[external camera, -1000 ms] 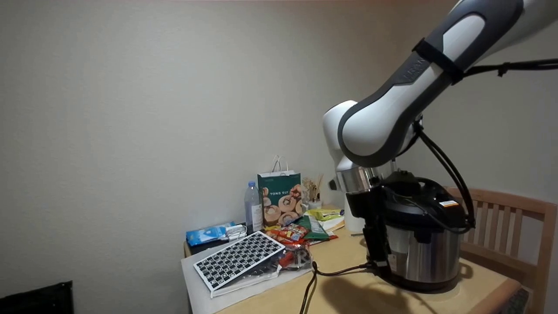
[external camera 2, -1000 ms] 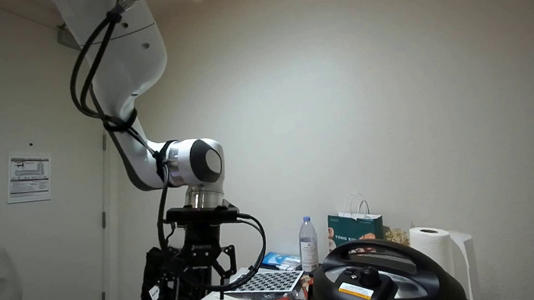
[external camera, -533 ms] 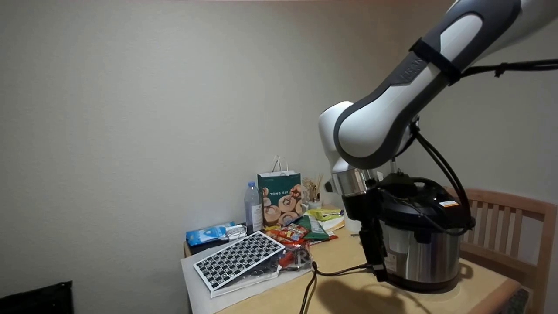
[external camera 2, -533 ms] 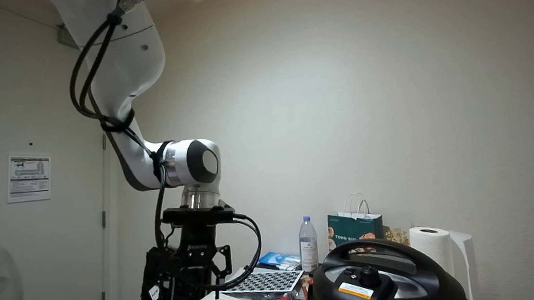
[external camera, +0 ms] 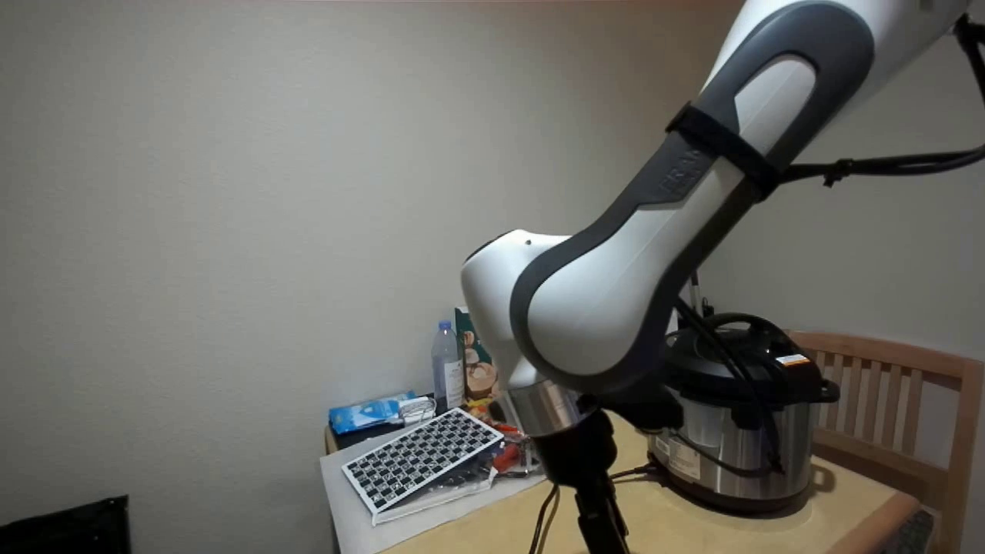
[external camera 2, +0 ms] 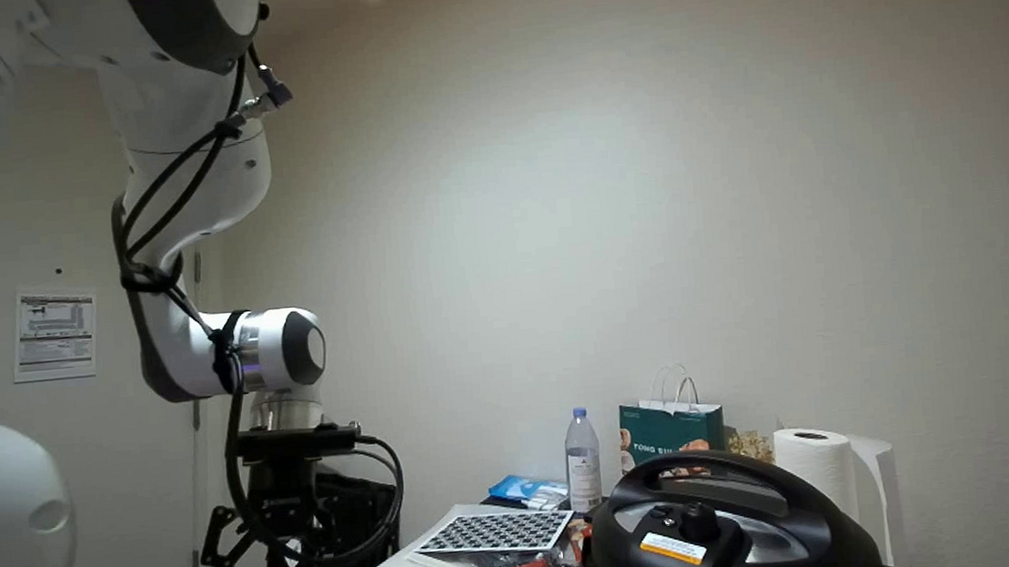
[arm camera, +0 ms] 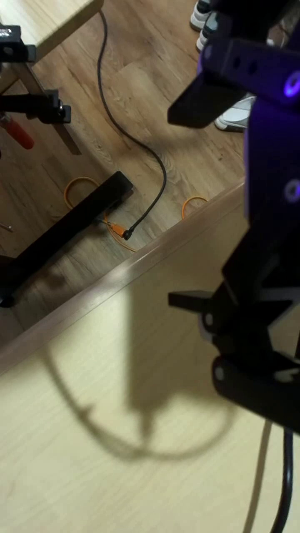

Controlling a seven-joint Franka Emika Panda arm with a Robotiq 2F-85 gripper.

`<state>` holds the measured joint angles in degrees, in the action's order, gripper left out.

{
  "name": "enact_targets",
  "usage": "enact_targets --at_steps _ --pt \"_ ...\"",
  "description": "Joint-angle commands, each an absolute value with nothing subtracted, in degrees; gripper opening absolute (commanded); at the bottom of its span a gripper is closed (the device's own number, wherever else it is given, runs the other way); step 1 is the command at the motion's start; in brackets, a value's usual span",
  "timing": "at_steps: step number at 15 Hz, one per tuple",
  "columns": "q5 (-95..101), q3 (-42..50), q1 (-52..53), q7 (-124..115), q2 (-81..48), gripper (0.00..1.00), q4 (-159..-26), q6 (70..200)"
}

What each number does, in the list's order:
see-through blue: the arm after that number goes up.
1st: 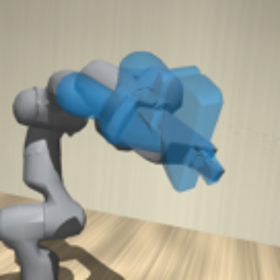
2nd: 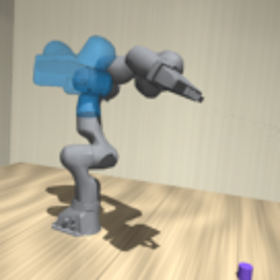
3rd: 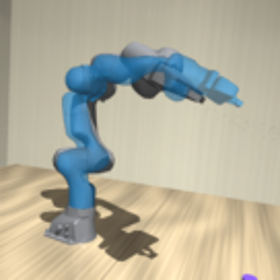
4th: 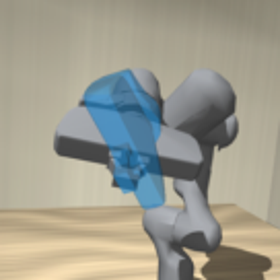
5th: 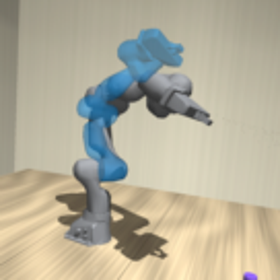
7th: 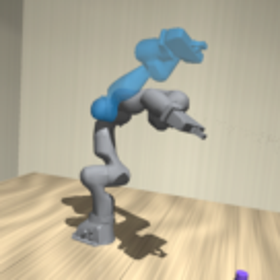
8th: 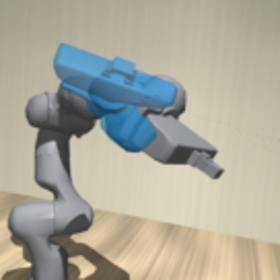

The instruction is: Move the cable of the cooker closer to the cooker

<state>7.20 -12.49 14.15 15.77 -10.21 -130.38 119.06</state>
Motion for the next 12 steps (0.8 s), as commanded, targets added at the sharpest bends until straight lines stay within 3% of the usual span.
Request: enact_targets --at_steps 1,5,12 --pt "7.94 -13.67 14.49 15.01 -11.4 1.0 -129.48 118.96" --pt "8.48 -13.81 14.88 14.79 -12.76 1.0 -128.27 118.95" --pt "15.82 -13.75 19.46 3.77 -20.44 1.0 -122.67 130.3"
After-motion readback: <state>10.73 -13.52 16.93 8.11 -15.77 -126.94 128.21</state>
